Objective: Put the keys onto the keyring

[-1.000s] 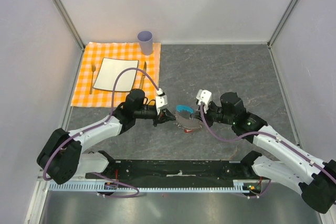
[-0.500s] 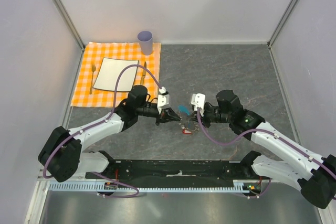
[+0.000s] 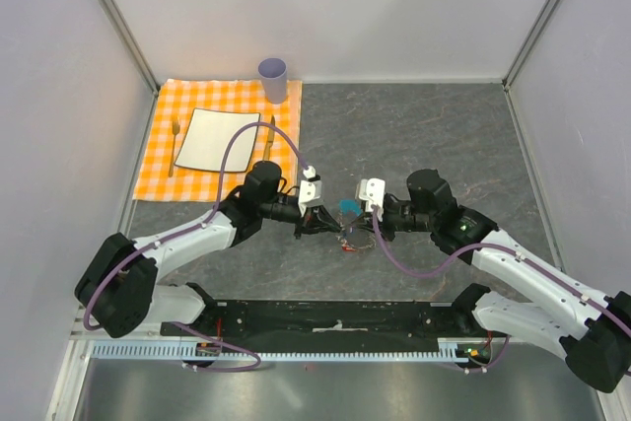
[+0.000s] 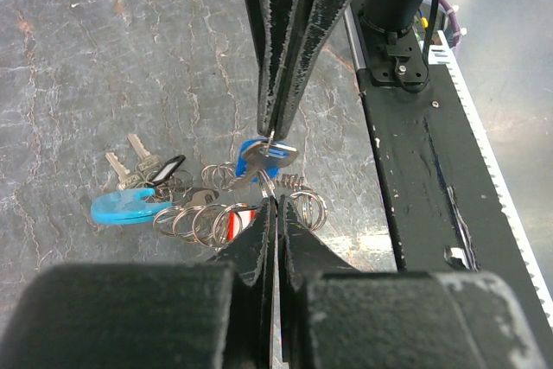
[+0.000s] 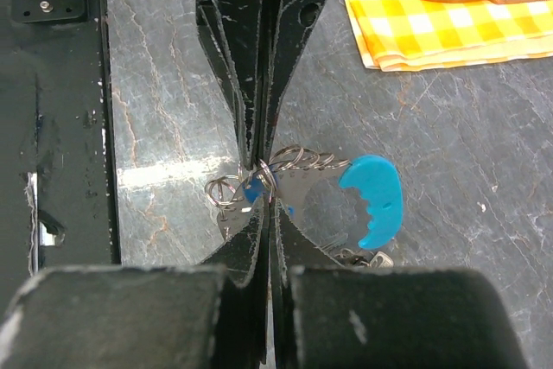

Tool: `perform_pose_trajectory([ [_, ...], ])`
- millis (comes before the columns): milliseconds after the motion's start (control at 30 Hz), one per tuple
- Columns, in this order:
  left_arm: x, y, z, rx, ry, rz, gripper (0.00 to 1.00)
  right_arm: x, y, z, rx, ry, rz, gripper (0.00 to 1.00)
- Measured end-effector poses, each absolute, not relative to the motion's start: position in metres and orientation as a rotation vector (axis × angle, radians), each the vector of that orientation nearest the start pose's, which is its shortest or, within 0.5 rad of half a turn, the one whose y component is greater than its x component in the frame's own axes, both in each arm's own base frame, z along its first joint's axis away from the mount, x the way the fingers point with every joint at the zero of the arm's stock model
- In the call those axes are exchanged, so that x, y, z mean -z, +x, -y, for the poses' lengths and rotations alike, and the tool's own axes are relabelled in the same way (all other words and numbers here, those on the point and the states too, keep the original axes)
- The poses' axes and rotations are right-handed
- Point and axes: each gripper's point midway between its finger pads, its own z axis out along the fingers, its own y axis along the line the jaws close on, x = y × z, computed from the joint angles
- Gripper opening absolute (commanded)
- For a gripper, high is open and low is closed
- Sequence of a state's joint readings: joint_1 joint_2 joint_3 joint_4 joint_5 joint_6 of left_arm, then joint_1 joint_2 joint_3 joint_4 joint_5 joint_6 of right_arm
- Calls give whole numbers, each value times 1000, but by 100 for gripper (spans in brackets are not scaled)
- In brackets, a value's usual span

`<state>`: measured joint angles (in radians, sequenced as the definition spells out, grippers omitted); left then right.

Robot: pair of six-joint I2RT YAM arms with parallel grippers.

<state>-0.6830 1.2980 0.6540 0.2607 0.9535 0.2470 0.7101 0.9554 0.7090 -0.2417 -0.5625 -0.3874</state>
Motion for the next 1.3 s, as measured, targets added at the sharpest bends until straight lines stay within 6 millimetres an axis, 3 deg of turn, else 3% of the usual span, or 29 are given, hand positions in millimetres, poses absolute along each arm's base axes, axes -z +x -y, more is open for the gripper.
perform_pose_trajectory([
  [833, -157, 163, 317, 1248, 1521, -1352, 2, -169, 160, -263, -776, -1506, -1524, 0],
  [1300, -154, 160, 315, 1257, 1548, -1356, 2, -166, 163, -262, -752, -1510, -1531, 0],
])
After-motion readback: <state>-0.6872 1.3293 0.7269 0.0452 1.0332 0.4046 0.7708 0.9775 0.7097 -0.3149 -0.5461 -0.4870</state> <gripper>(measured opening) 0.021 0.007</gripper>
